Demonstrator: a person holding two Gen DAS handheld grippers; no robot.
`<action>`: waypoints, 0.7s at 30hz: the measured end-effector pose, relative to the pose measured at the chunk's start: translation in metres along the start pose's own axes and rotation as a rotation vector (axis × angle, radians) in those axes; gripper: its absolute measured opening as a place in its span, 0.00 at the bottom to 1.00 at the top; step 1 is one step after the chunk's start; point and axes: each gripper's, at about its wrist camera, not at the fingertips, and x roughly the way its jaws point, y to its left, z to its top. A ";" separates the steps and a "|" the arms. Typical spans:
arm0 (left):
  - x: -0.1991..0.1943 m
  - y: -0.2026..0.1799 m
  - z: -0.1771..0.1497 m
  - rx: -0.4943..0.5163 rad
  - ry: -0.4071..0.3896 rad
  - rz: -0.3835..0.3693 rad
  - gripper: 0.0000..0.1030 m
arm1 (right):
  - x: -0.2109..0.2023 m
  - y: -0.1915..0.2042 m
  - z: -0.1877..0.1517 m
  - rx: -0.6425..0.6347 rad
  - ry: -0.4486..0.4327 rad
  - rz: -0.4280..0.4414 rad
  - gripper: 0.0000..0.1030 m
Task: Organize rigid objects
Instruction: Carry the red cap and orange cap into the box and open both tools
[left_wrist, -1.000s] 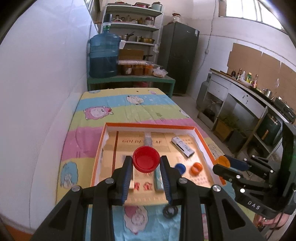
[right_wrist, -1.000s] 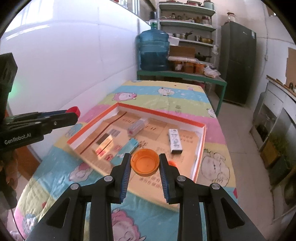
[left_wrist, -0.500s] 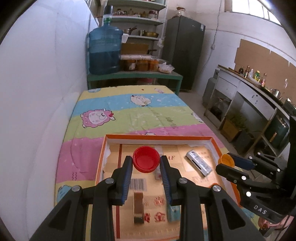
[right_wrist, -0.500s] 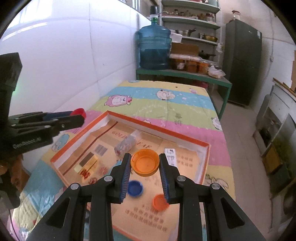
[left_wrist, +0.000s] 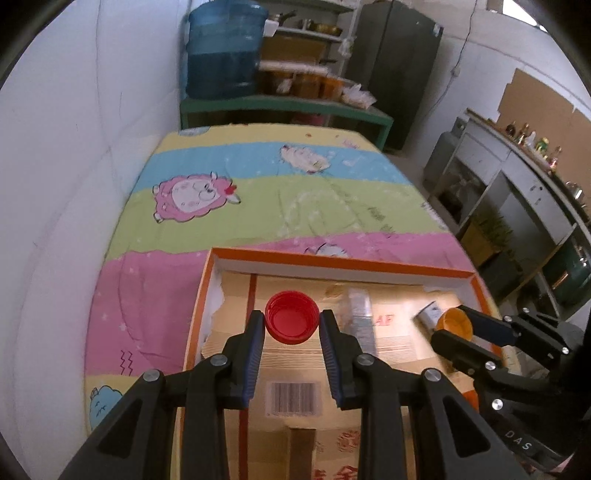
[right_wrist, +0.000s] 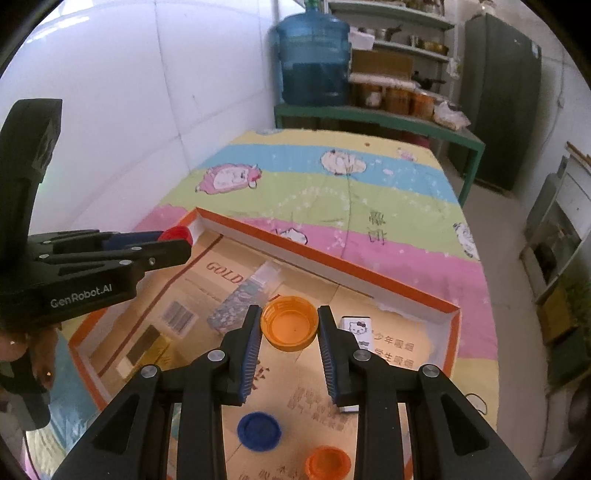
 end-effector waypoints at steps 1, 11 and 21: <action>0.005 0.001 -0.001 -0.001 0.012 0.007 0.30 | 0.005 0.000 0.000 -0.003 0.012 -0.005 0.30; 0.025 0.004 -0.006 -0.001 0.054 0.011 0.30 | 0.029 -0.001 -0.004 -0.012 0.079 -0.015 0.30; 0.028 0.005 -0.009 -0.005 0.062 0.015 0.30 | 0.035 0.003 -0.002 -0.017 0.094 -0.005 0.30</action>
